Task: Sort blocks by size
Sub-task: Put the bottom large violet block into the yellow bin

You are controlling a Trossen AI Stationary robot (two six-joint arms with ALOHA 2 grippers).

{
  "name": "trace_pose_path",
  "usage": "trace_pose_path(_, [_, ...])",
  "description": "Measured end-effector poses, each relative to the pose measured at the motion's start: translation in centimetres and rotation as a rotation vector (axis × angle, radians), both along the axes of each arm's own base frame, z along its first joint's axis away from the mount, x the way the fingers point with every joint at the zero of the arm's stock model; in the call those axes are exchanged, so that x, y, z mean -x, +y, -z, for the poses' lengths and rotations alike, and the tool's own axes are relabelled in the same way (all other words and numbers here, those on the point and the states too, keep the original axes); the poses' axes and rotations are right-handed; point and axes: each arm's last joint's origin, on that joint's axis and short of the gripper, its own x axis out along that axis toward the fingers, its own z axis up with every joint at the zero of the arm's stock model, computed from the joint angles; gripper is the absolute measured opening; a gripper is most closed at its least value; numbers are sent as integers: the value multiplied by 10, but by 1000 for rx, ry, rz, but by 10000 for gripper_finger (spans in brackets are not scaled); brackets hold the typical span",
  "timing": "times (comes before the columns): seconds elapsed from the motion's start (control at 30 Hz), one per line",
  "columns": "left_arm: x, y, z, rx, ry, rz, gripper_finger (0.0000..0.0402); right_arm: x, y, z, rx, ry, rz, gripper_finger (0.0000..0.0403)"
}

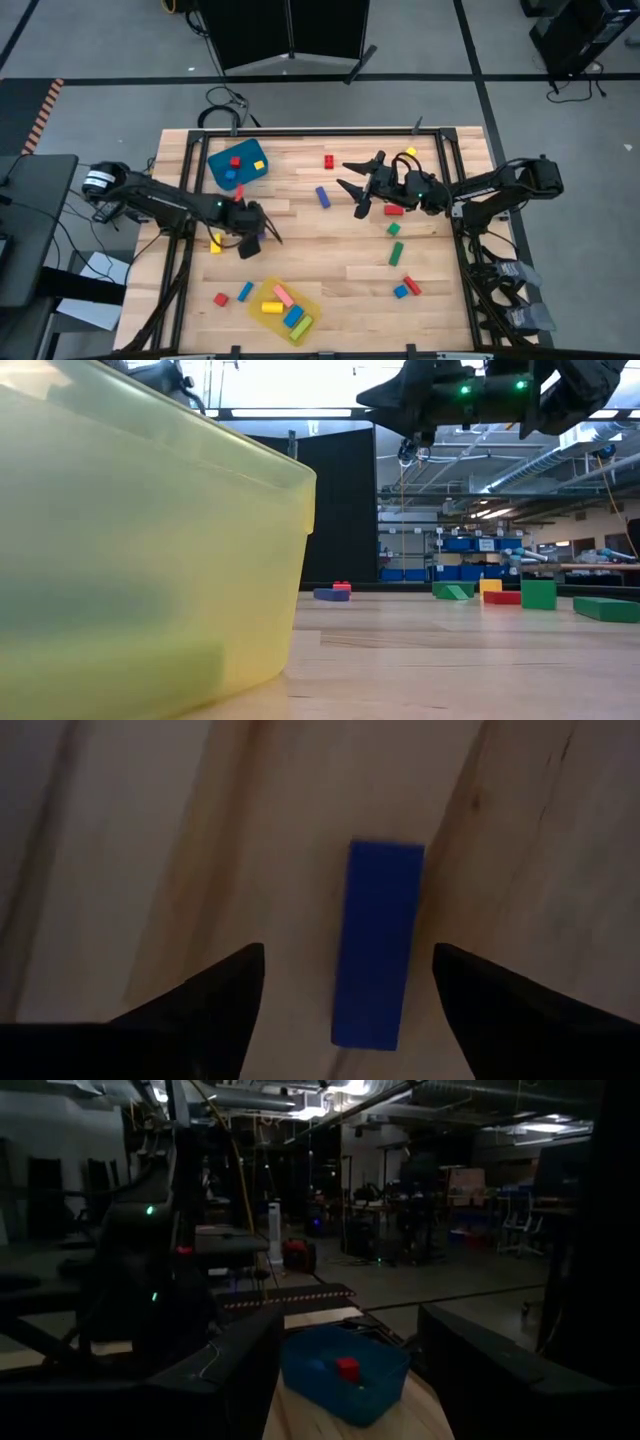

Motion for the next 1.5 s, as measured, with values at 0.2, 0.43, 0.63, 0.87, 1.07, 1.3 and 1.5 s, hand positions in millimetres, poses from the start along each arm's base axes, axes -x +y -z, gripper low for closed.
trace_pose_path(0.2, [-5, -5, 16, -13, 67, 19, 298, 0, 0, 0, 7, 2, 1, 243])
trace_pose_path(0.43, [-11, -7, 25, -19, 95, 2, 253, 0, 0, 0, 6, 1, 1, 241])
trace_pose_path(0.63, [-13, -11, 26, -14, 68, 13, 142, 0, 0, 0, 7, 0, 1, 240])
trace_pose_path(0.87, [-13, -13, 21, -21, 31, -2, 105, 0, 0, 0, 6, -3, 1, 240])
trace_pose_path(1.07, [-24, -19, -26, -71, -185, 8, 105, 1, 2, -3, -8, -25, -8, 240])
trace_pose_path(1.3, [-39, -61, -91, -2, -426, 449, 105, 2, 4, -5, -6, -35, -15, 240])
trace_pose_path(1.5, [-48, -100, -95, 182, -437, 652, 105, 2, 4, -5, -5, -31, -15, 240])
